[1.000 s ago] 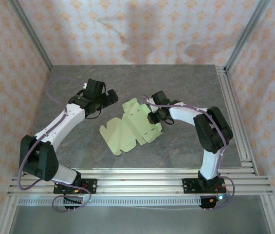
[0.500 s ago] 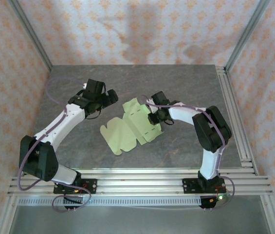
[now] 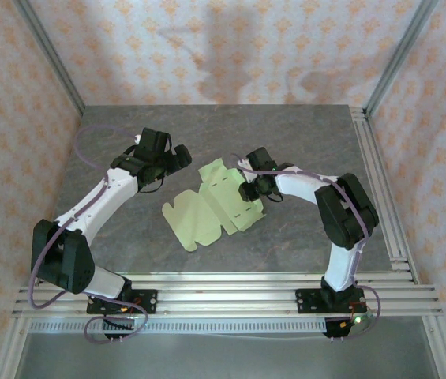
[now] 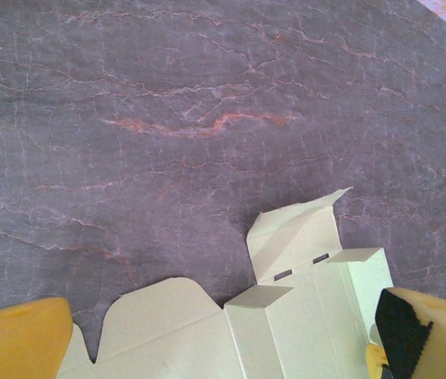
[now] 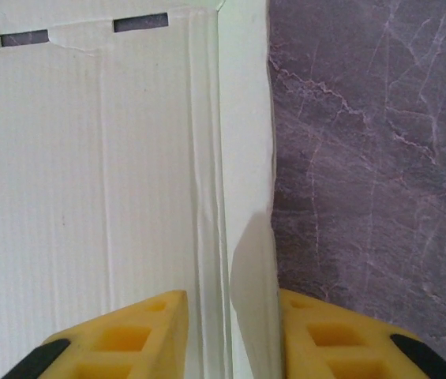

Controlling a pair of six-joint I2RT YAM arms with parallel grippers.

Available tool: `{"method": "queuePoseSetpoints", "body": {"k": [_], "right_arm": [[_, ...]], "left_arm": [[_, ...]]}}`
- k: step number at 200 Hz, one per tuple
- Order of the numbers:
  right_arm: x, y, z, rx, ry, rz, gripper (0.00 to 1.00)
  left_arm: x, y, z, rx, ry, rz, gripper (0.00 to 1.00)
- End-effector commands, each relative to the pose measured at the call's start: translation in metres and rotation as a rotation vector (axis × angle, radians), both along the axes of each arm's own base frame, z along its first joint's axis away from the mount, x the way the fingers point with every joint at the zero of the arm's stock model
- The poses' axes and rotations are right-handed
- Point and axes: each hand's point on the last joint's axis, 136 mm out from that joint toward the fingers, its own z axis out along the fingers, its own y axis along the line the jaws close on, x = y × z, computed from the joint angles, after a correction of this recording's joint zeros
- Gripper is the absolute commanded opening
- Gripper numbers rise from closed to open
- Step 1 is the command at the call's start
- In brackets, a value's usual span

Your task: Fold the paper box

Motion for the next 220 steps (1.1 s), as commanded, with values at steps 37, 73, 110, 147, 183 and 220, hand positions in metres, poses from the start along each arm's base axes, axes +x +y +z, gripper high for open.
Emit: {"method": "queuePoseSetpoints", "body": {"k": [37,73,110,147,183,220], "right_arm": [[0.002,0.001,0.012,0.013,-0.034,0.006,0.11],[0.003,0.002,0.014,0.014,-0.044,0.020,0.00],[0.006,0.002,0.025,-0.033,-0.119,0.045,0.00],[0.012,-0.011,0.033,-0.261,-0.252,0.086,0.00],[0.017,-0.013,0.058,-0.401,-0.440,0.106,0.00],[0.020,-0.011,0.091,-0.558,-0.671,0.109,0.00]], "left_arm": [[0.005,0.004,0.008,0.012,-0.016,-0.004,1.00],[0.004,0.005,0.008,0.017,-0.016,-0.004,1.00],[0.001,0.008,0.009,0.027,-0.024,0.007,1.00],[0.000,0.012,0.013,0.029,-0.039,0.020,1.00],[-0.004,0.011,0.014,0.002,-0.073,0.006,1.00],[-0.006,0.021,0.020,0.018,-0.115,0.034,1.00]]}}
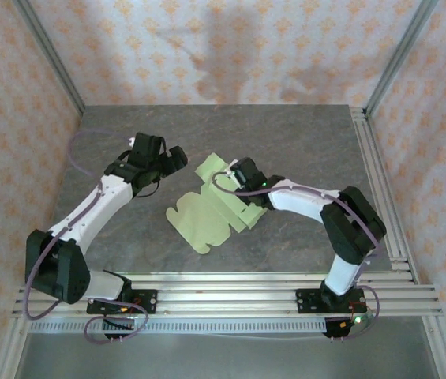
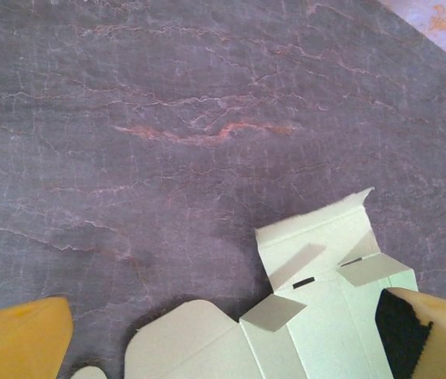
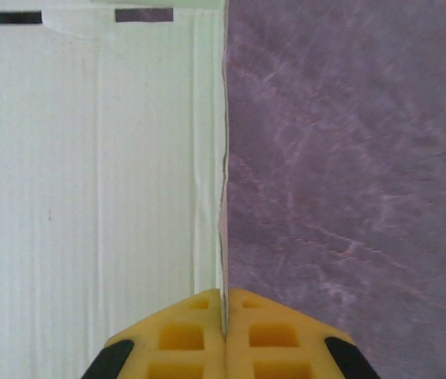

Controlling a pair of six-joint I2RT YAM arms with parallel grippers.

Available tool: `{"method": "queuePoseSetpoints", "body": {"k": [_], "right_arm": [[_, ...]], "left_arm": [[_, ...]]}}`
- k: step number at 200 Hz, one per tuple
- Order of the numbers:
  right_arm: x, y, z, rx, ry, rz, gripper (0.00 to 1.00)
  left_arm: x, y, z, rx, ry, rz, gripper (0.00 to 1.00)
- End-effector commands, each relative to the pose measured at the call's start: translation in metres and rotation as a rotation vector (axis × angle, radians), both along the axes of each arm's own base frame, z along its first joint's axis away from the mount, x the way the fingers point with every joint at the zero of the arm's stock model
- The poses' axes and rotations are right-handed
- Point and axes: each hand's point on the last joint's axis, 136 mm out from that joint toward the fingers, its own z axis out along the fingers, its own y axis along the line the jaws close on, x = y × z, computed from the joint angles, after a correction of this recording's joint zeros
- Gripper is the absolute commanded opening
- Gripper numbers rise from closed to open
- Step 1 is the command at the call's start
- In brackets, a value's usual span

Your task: Fold the paper box

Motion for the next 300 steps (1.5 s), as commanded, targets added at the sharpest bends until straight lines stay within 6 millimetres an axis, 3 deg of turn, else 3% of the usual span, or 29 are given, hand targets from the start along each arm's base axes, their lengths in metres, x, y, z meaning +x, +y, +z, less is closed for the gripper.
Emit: {"method": "queuePoseSetpoints", "body": {"k": [1,68,120,167,210,255,300], "right_arm": [[0.016,-0.011,0.042,-0.128,-0.240,-0.041,0.00],[0.024,-0.003,0.070,-0.391,-0.477,-0.047,0.00],[0.031,0.008,0.057,-0.603,-0.577,0.017,0.00],[0.031,0.016,0.055,-0.613,-0.639,0.049,0.00],[0.032,0.032,0.055,-0.643,-0.773,0.041,0.00],[0.030,0.037,0.042,-0.674,-0.803,0.093,0.00],[0.025,0.033,0.045,-0.691,-0.817,0.105,0.00]], "left_arm": [[0.004,0.010,0.013,0.029,-0.068,0.017,1.00],[0.008,0.021,0.010,0.038,-0.069,0.039,1.00],[0.021,0.034,0.013,-0.020,-0.076,0.054,1.00],[0.026,0.043,0.002,-0.027,-0.054,0.071,1.00],[0.020,0.051,-0.009,0.072,-0.037,0.034,1.00],[0.017,0.066,-0.011,0.243,-0.181,-0.013,1.00],[0.040,0.074,-0.026,0.263,-0.208,-0.037,1.00]]}}
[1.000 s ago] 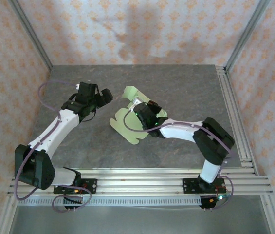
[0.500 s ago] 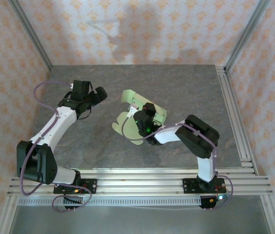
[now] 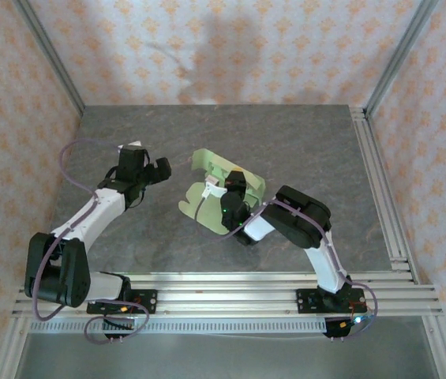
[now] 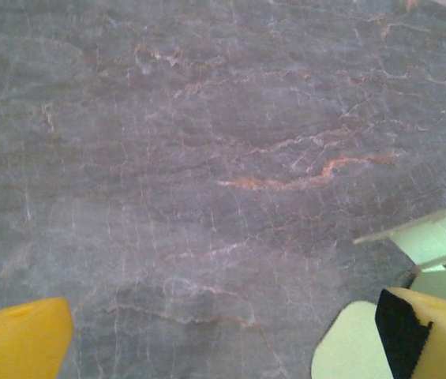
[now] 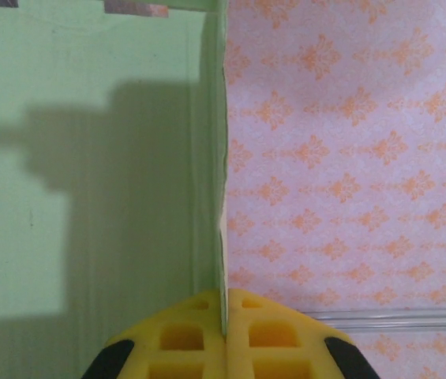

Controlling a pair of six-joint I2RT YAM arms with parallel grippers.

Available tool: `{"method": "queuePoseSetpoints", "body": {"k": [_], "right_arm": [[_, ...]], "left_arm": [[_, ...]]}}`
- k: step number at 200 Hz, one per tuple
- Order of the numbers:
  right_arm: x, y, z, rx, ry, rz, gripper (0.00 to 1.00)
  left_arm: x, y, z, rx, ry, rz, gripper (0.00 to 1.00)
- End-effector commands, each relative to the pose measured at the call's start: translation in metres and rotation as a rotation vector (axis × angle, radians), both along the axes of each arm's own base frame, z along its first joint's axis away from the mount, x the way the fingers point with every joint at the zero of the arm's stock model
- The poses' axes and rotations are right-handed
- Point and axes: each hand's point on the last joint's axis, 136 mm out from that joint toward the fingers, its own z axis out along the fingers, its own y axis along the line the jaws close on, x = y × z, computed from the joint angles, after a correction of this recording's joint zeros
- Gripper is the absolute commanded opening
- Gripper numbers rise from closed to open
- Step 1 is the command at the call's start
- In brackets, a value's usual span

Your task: Fold the paper box

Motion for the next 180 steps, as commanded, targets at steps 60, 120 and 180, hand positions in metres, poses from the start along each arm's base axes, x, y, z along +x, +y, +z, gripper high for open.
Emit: {"method": "queuePoseSetpoints", "body": {"k": [60,120,180], "right_arm": [[-0.007,0.000,0.006,0.029,0.013,0.044,0.00],[-0.007,0.004,0.005,0.063,0.053,0.059,0.00],[-0.006,0.002,0.003,0.067,0.051,0.041,0.00]], "left_arm": [[0.089,-0.018,0.003,0.056,-0.104,-0.242,0.99],[0.111,-0.057,-0.019,0.129,-0.055,-0.607,0.90],[0.116,-0.085,-0.040,0.144,0.008,-0.827,0.76]]}}
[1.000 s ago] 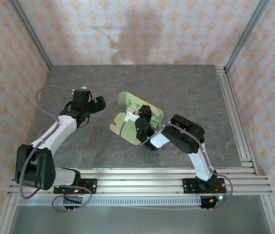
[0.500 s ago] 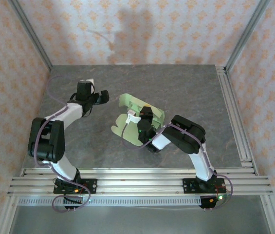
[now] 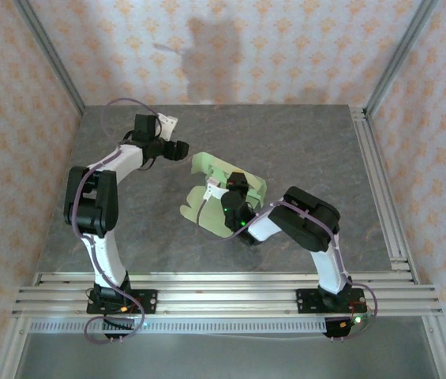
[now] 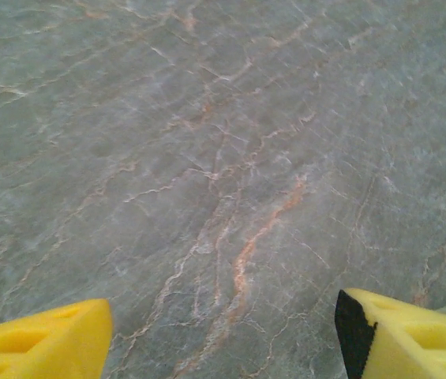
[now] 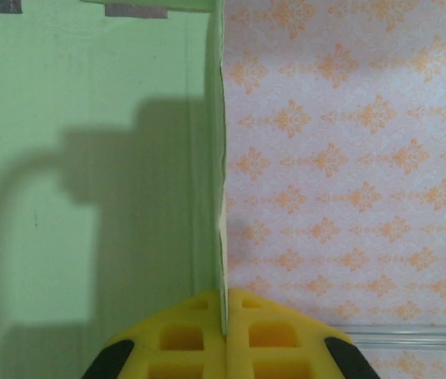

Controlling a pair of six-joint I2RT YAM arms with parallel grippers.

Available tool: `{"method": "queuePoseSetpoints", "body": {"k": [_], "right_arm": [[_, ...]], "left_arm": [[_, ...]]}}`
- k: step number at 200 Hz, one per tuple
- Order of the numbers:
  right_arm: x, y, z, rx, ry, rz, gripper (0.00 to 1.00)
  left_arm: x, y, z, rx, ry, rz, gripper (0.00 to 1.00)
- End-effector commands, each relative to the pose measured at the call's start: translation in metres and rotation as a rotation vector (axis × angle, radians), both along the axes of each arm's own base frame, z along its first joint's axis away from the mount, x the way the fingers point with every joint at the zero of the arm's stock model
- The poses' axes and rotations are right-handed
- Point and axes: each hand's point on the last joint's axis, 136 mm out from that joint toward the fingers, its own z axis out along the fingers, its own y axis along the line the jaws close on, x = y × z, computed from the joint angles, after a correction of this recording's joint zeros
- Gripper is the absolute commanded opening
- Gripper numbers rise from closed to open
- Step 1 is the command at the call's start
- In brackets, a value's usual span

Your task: Fold the paper box

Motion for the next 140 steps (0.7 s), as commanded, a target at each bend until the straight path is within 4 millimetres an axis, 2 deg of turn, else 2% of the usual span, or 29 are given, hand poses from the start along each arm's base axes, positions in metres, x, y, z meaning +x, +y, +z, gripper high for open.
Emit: {"method": "queuePoseSetpoints", "body": {"k": [1,18,53,140], "right_arm": [[0.000,0.001,0.006,0.037,-0.009,-0.005,0.00],[0.000,0.002,0.007,0.044,-0.011,-0.008,0.00],[-0.001,-0.001,0.007,0.039,-0.014,-0.021,0.00],[-0.002,-0.006,0.005,0.049,-0.006,-0.042,0.00]], "left_arm": [[-0.010,-0.017,-0.006,0.032,0.032,-0.141,0.76],[-0.014,-0.027,-0.012,0.040,0.041,-0.193,0.76],[-0.020,-0.047,-0.011,0.067,0.030,-0.271,0.76],[-0.056,-0.064,-0.012,0.079,0.072,-0.395,0.77]]}}
